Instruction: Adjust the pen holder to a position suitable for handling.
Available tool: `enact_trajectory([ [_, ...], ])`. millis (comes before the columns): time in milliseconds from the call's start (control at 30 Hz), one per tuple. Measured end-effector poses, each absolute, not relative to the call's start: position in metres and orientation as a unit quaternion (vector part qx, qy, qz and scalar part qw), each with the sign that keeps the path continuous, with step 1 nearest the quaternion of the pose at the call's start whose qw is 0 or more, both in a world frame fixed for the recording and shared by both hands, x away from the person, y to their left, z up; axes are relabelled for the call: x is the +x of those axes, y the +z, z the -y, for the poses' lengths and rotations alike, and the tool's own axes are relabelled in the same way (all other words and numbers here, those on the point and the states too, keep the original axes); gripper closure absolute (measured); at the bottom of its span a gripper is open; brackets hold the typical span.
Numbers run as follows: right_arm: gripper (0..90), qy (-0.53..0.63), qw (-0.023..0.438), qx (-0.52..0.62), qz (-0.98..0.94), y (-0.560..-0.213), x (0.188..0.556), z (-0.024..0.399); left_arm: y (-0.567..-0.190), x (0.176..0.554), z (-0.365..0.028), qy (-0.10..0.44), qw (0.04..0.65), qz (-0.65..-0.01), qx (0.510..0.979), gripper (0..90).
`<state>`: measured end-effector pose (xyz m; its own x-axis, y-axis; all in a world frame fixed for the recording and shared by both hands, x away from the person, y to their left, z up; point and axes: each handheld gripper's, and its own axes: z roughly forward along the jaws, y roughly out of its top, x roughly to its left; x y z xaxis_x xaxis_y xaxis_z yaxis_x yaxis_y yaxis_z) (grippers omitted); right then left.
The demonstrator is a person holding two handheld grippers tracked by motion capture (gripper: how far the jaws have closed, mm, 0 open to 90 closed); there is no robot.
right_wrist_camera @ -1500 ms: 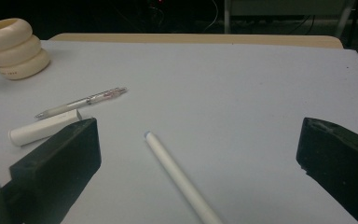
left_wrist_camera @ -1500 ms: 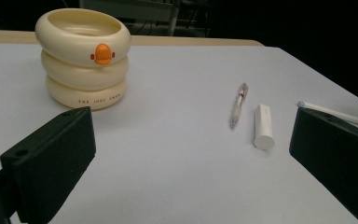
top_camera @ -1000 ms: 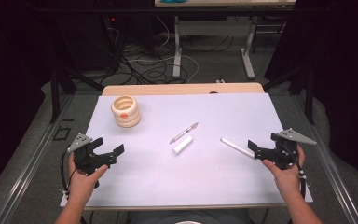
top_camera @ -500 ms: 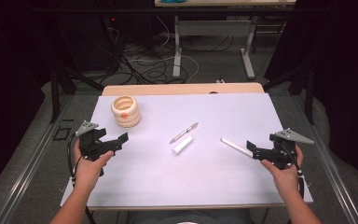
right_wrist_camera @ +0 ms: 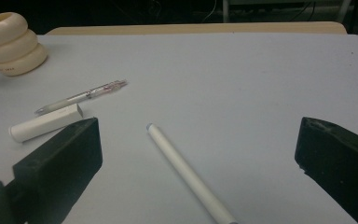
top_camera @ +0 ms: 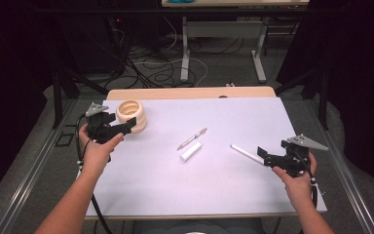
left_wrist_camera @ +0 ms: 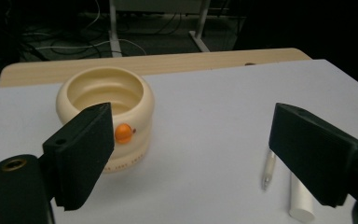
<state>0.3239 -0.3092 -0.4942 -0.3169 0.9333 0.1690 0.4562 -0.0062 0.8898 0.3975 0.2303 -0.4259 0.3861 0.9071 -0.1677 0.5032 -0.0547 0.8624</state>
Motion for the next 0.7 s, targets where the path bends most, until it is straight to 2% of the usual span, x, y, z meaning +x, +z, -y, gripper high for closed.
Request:
enact_trajectory([
  [700, 3.3, 0.469, 0.243, 0.527, -0.665, -0.498, 0.325, 0.308, -0.416, 0.455, -0.207, 0.21, 0.427, -0.527, 0.704, 19.9],
])
